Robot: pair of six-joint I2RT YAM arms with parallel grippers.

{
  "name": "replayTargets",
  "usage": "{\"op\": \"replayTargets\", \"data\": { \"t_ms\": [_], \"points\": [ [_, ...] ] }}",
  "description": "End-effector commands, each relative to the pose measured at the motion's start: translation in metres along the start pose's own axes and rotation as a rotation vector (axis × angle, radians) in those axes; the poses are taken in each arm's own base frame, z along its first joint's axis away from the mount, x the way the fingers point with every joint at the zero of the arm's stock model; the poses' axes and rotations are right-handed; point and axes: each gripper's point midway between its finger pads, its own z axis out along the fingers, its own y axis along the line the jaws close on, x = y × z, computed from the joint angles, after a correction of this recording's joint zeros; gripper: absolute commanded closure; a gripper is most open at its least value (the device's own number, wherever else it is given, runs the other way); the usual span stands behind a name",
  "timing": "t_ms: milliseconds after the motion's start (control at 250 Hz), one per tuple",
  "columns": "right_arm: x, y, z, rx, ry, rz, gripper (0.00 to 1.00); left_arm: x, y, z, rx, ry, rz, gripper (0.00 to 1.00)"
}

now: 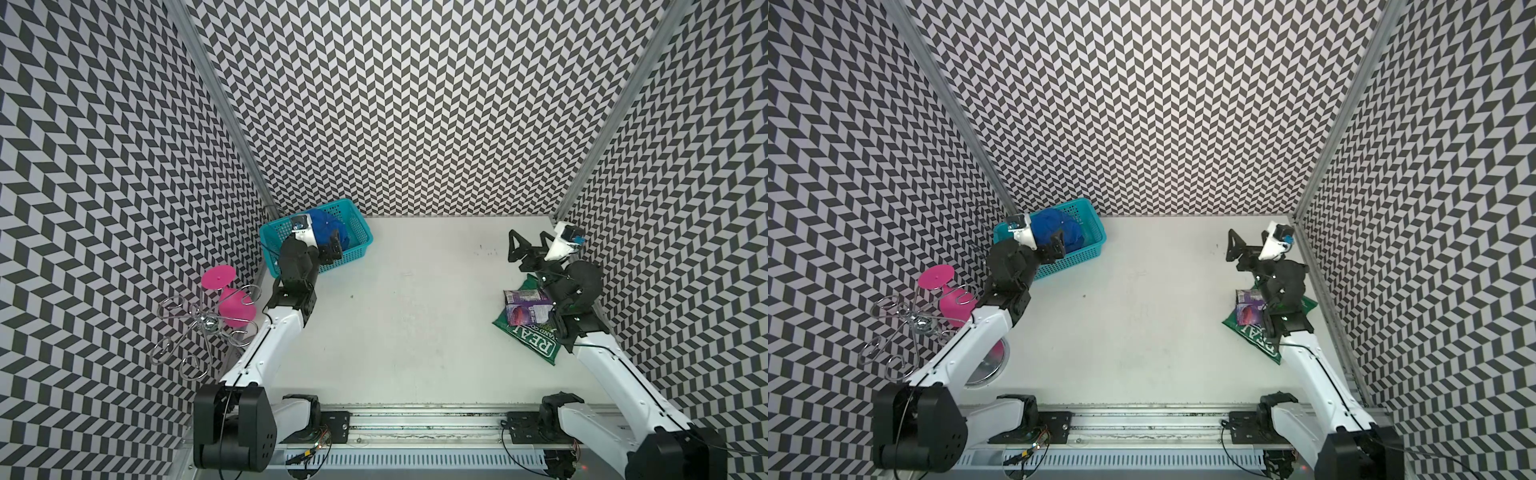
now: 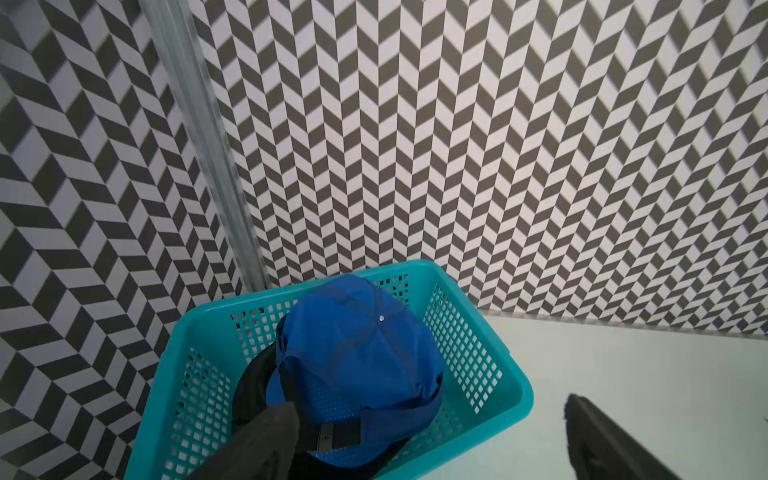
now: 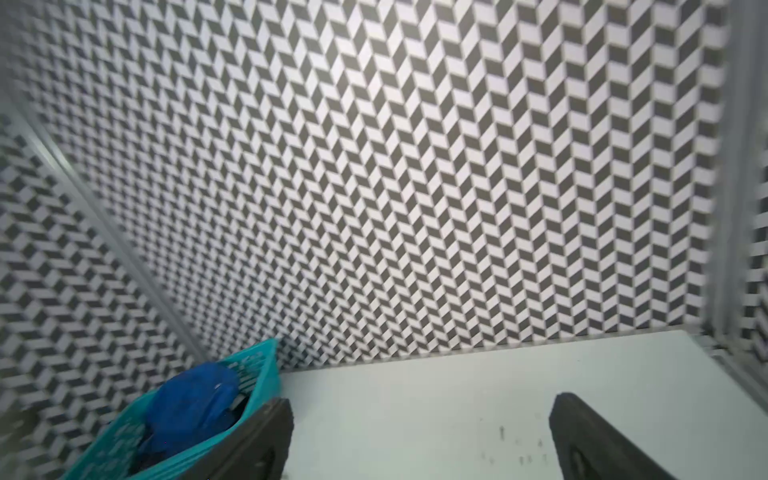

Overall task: Turn the baseball cap inside out
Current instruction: Pick up the baseball cap from the basket.

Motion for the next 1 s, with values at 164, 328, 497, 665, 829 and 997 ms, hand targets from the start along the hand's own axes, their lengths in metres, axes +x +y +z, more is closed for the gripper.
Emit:
{"op": "replayTargets", "data": {
  "t_ms": [164, 328, 497, 665, 829, 997],
  "points": [
    [0.065, 0.114, 0.007, -0.324, 0.219, 0.052, 0.00, 0.075, 0.024, 0.086, -0.041, 0.398, -0.010, 0.00],
    [0.086, 0.143, 0.008, -0.384, 0.265, 0.045, 0.00, 0.097, 0.048, 0.132, -0.081, 0.446, -0.068, 0.00],
    [0.101, 0.146, 0.009, -0.394, 0.314, 0.012, 0.00, 0.107, 0.055, 0.165, -0.088, 0.450, -0.089, 0.01],
    [0.110, 0.141, 0.010, -0.373, 0.342, -0.021, 0.00, 0.124, 0.068, 0.186, -0.115, 0.476, -0.113, 0.17],
    [0.112, 0.133, 0.012, -0.325, 0.337, -0.011, 0.00, 0.133, 0.068, 0.195, -0.082, 0.516, -0.126, 0.64],
    [0.094, 0.131, 0.017, -0.289, 0.294, 0.033, 0.00, 0.076, 0.053, 0.168, -0.024, 0.366, -0.194, 0.96]
  ]
}}
